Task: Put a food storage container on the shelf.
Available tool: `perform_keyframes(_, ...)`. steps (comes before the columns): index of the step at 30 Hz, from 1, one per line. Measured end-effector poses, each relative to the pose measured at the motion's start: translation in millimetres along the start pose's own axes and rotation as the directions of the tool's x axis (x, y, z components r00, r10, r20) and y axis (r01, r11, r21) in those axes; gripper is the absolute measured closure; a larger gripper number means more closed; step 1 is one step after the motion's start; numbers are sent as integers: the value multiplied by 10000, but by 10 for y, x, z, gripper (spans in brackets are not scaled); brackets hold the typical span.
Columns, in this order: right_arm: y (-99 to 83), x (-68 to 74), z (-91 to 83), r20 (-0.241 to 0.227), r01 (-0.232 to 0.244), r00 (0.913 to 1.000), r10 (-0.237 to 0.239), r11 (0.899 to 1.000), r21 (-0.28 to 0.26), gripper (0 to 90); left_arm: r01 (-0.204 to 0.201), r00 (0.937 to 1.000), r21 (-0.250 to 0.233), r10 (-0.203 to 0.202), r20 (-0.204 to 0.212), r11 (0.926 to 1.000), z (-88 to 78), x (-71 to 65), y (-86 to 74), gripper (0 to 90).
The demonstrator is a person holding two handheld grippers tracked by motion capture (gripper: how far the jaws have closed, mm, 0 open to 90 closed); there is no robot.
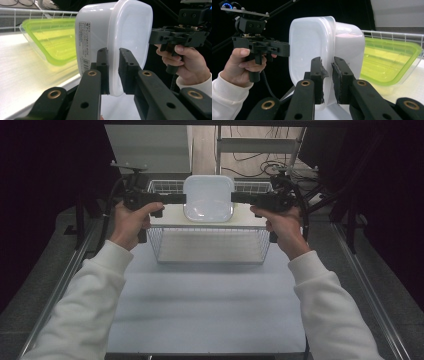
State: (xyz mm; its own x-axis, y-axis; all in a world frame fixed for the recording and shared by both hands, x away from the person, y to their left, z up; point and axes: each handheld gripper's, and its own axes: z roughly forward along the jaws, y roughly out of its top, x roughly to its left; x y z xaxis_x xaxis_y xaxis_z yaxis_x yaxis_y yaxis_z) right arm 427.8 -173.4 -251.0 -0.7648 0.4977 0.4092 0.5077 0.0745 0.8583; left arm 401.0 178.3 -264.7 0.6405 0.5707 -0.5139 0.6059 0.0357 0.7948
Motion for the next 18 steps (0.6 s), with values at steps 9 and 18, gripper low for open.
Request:
perform_keyframes(9, 205, -143, 69, 156, -195, 9997, 197, 9997, -125, 786, 236, 9997, 2, -236, -2, 9997, 114, 139, 246, 793)
perform_keyframes(18, 368, -357, 173, 163, -897, 9958, 898, 9959, -73, 786, 821, 9961, 193, -826, 302, 9964, 248, 351, 426, 796)
